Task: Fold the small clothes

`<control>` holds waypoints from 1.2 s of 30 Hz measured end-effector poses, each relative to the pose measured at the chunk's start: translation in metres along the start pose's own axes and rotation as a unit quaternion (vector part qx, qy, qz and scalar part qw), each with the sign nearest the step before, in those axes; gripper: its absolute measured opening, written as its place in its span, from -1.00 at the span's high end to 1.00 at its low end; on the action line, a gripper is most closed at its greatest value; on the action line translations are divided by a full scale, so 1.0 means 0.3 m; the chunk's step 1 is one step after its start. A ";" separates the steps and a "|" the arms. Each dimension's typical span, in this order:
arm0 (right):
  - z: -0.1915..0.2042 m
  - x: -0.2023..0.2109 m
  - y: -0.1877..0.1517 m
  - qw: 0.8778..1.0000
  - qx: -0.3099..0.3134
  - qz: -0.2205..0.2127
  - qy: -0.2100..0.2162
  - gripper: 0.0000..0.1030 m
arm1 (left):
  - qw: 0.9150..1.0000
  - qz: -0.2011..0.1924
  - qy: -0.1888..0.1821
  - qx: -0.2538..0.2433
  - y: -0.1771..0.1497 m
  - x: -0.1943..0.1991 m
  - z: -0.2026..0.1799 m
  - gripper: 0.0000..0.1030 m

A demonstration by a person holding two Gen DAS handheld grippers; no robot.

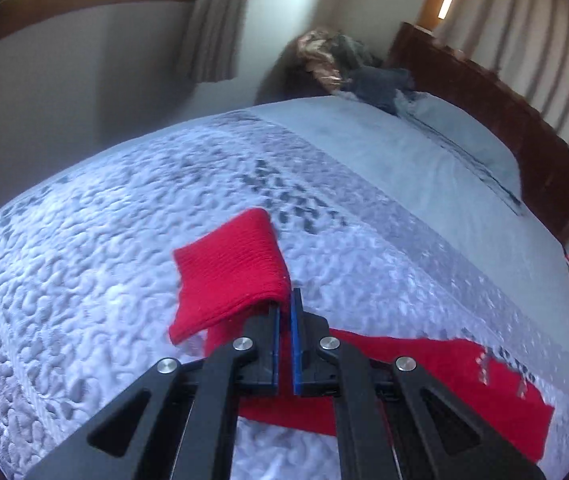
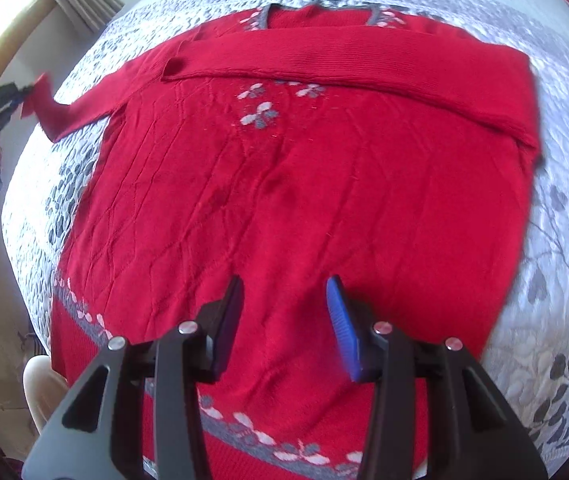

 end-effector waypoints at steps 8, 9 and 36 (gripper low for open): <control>-0.100 0.074 -0.070 0.999 -0.032 -0.020 0.000 0.16 | 0.984 0.047 -0.117 -0.128 -0.340 0.047 -0.598 0.92; -0.116 0.082 -0.075 0.999 -0.036 -0.022 0.000 0.16 | 0.980 0.058 -0.132 -0.140 -0.404 0.046 -0.675 0.92; 0.043 -0.002 0.357 0.999 0.002 -0.024 0.038 0.04 | 0.962 0.189 -0.013 -0.196 -0.629 -0.049 -0.507 -0.22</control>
Point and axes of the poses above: each gripper's, at about its wrist camera, not at the fingertips, and x roughly against the way its jaws point, z to its left, y to its top, the point moved 4 cm from there along -x, roughly the way its jaws point, and after that the axes turned 10 degrees about x, right-handed, at the moved point
